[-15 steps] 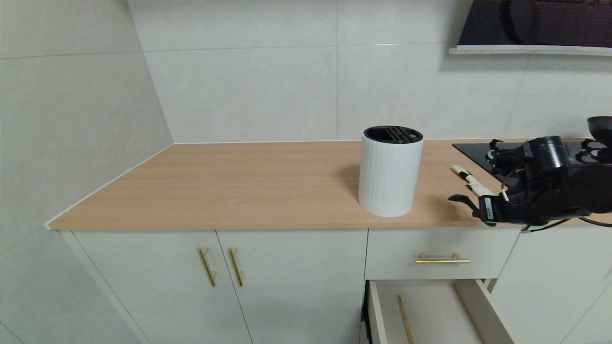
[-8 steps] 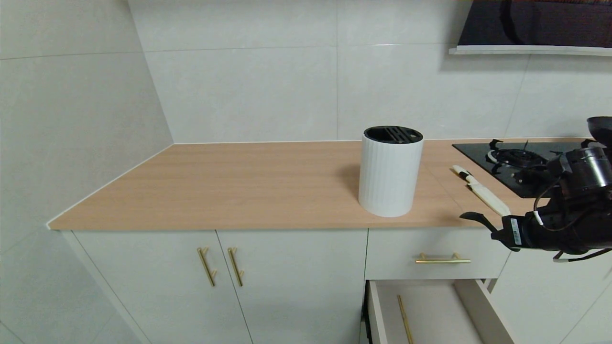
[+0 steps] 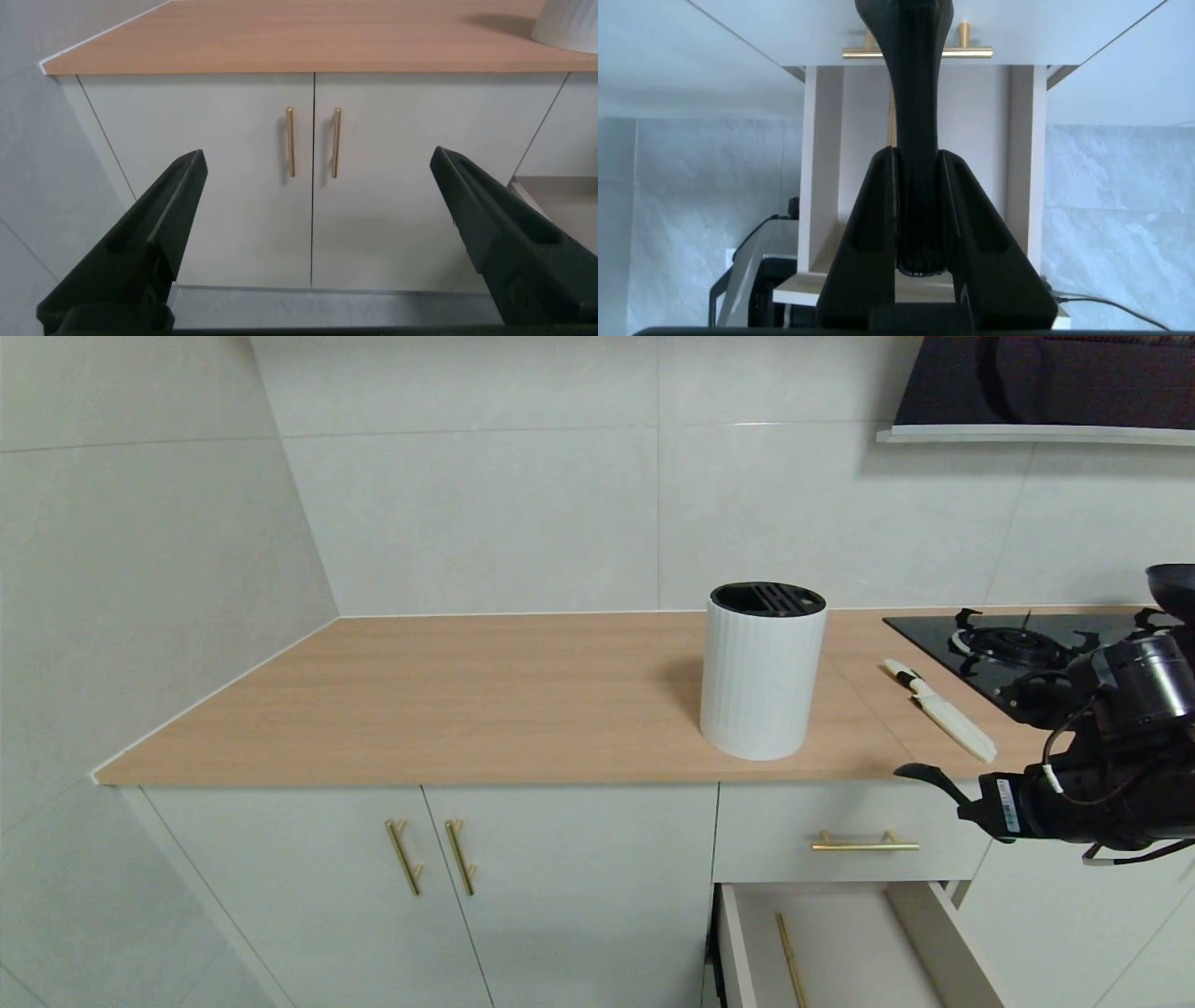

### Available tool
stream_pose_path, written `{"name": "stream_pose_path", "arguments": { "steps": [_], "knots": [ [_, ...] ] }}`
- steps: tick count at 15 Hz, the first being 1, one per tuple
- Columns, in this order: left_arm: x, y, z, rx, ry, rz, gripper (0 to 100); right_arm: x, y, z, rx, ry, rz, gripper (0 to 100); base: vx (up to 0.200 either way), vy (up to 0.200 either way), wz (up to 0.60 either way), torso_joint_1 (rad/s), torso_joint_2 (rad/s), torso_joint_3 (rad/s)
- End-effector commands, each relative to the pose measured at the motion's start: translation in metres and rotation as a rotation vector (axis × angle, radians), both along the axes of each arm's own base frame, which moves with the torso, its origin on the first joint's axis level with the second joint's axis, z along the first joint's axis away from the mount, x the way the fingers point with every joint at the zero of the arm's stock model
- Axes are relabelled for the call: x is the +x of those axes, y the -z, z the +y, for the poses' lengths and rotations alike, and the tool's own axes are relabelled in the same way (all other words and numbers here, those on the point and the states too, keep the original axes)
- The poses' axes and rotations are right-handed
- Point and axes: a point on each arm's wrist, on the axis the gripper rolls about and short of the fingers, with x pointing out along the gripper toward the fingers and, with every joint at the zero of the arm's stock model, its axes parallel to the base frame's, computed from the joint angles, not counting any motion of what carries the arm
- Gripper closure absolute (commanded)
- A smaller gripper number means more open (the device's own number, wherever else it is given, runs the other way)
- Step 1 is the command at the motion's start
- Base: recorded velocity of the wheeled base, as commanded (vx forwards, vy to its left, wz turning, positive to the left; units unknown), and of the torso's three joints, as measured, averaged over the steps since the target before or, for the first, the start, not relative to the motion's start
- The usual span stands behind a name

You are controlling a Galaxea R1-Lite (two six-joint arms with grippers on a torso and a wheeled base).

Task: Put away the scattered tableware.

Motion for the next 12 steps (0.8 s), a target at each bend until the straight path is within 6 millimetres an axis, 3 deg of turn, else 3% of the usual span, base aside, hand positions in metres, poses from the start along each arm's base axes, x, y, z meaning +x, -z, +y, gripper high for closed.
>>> {"name": "stream_pose_path", "arguments": {
  "steps": [1, 4, 12],
  "knots": [
    [0.0000, 0.0000, 0.0000, 0.000, -0.001, 0.000, 0, -0.0009, 0.0014, 0.0013, 0.000, -0.007, 0.006, 100, 0.000, 0.000, 0.00, 0.000, 0.00, 0.000],
    [0.0000, 0.0000, 0.0000, 0.000, -0.001, 0.000, 0, -0.0022, 0.0032, 0.0035, -0.005, -0.021, 0.011, 100, 0.000, 0.000, 0.00, -0.060, 0.14, 0.078],
    [0.0000, 0.0000, 0.0000, 0.000, -0.001, 0.000, 0, -0.0026, 0.0051, 0.0047, -0.010, -0.030, 0.018, 100, 0.000, 0.000, 0.00, -0.188, 0.47, 0.273]
  ]
}}
